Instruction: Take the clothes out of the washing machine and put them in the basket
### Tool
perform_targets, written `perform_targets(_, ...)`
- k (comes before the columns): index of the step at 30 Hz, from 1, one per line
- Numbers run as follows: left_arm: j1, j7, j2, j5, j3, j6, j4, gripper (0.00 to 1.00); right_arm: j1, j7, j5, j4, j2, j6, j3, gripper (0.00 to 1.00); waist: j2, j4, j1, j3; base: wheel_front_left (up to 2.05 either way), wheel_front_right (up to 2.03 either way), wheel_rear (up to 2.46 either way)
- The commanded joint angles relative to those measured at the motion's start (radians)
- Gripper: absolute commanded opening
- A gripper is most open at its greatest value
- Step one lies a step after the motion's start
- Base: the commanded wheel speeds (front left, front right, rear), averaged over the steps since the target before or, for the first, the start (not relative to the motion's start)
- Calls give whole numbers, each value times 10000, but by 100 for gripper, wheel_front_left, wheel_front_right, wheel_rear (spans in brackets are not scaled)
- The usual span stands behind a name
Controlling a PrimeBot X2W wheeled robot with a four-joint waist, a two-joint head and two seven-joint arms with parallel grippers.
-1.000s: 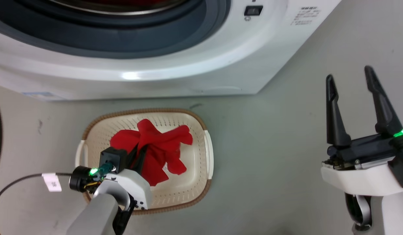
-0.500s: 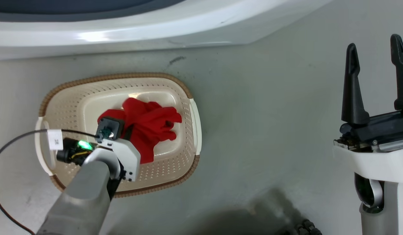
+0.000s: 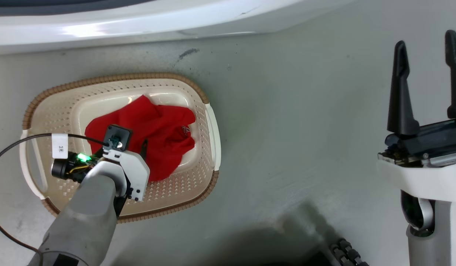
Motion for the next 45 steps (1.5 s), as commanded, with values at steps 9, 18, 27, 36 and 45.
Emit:
perform_targets(9,878,-83,-79,-96,362,284,-1366,100,703,-21,-299,404,0,-7,94,100,0,382,-1,-1638,0,0,0)
perform_targets(18,2340,-87,20,236,1333,458,-4114,100,1421,-20,-582,723,-2,-7,304,100,0,767,-1,-3249,0,0,0)
perform_targets(27,3827,-88,-212,839,2925,588,-7047,100,2050,-22,-660,924,0,-7,428,100,0,987,-1,-4513,0,0,0)
perform_targets(36,4067,-89,-562,1544,4558,553,-9227,100,2312,-20,-534,986,0,-7,551,100,0,811,-1,-4991,0,0,0)
perform_targets(45,2804,-89,-734,1932,5361,318,-9053,100,2114,-20,-348,922,1,-7,604,100,0,368,-1,-4782,0,0,0)
